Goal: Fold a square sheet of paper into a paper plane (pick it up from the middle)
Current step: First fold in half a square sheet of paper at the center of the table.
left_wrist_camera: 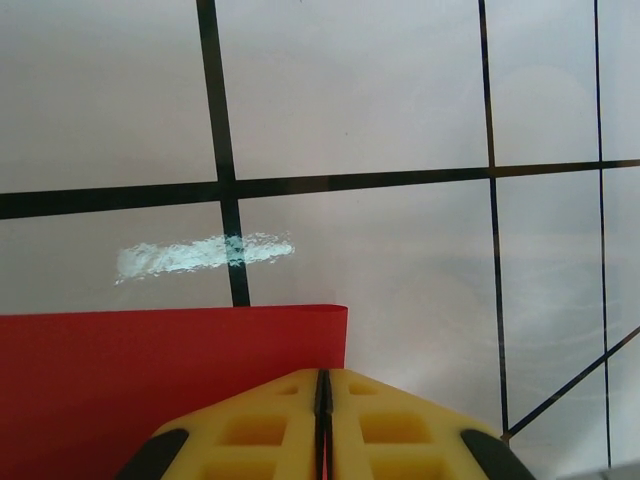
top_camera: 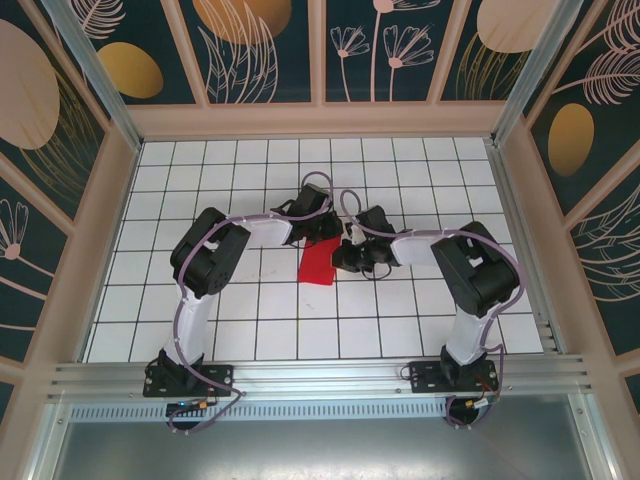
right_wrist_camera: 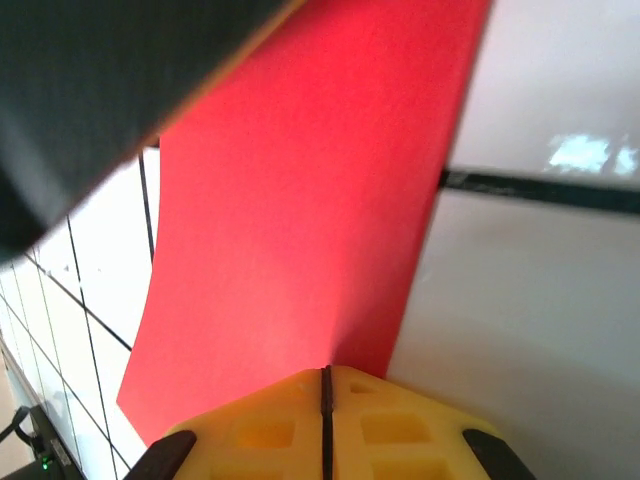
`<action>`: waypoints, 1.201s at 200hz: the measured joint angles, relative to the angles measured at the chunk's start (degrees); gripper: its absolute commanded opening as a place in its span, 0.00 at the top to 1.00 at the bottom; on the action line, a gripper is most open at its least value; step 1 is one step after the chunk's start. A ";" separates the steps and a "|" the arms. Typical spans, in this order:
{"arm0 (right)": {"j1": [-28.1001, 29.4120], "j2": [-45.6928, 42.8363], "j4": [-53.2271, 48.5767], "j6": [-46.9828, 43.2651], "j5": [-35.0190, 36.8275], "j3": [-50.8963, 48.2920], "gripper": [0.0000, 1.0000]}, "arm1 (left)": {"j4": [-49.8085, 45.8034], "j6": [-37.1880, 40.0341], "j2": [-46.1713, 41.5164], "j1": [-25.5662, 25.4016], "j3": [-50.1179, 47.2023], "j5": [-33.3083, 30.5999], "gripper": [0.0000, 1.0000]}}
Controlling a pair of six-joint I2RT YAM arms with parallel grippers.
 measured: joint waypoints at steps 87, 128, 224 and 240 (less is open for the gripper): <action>1.68 -2.80 -2.58 1.49 0.70 -1.73 0.88 | 1.86 -0.72 -1.27 -0.24 -2.21 -4.11 0.88; 2.32 -2.75 -3.41 1.44 0.66 -0.66 0.88 | 2.29 -1.11 -1.46 -0.20 -2.62 -5.33 0.88; 3.21 -3.08 -3.06 0.68 0.39 -2.40 0.87 | 2.49 -1.57 -1.49 -0.20 -2.73 -5.55 0.87; 3.23 -4.20 -3.52 0.57 0.09 -3.17 0.87 | 2.49 -1.57 -1.51 -0.20 -2.73 -5.53 0.87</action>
